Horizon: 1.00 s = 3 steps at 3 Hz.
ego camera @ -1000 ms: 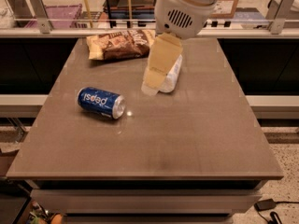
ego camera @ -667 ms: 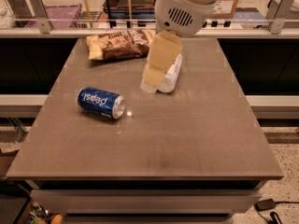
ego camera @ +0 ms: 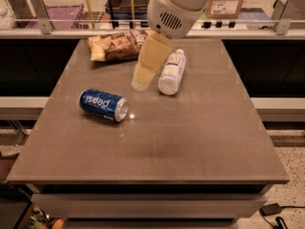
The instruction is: Place pepsi can upright
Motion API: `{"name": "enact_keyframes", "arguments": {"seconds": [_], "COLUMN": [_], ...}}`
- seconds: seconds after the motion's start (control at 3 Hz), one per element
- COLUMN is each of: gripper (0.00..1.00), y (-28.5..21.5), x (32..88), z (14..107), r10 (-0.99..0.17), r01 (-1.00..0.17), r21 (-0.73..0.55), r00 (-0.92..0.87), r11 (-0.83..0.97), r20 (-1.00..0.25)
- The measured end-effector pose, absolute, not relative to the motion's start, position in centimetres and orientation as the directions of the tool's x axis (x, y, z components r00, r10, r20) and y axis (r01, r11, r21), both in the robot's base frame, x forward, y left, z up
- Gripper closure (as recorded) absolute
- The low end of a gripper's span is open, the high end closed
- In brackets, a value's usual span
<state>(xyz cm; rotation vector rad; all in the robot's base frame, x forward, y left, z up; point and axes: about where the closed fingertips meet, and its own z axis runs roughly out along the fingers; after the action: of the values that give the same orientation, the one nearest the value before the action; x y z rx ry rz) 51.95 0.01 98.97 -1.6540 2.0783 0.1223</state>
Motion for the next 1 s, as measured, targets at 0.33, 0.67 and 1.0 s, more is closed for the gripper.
{"name": "enact_keyframes", "arguments": {"seconds": [0.33, 0.67, 1.0], "gripper": [0.0, 0.0, 0.0], "y": [2.2, 4.2, 6.1], "x": [52.7, 52.7, 52.9], "z": [97.7, 96.1, 93.6], "r10": [-0.9, -0.912, -0.919], "r01": [-0.944, -0.947, -0.944], "r21": [-0.201, -0.18, -0.151], "r00": [-0.164, -0.188, -0.234], "r11": [0.262, 0.268, 0.293], "r20": [-0.404, -0.364, -0.318]}}
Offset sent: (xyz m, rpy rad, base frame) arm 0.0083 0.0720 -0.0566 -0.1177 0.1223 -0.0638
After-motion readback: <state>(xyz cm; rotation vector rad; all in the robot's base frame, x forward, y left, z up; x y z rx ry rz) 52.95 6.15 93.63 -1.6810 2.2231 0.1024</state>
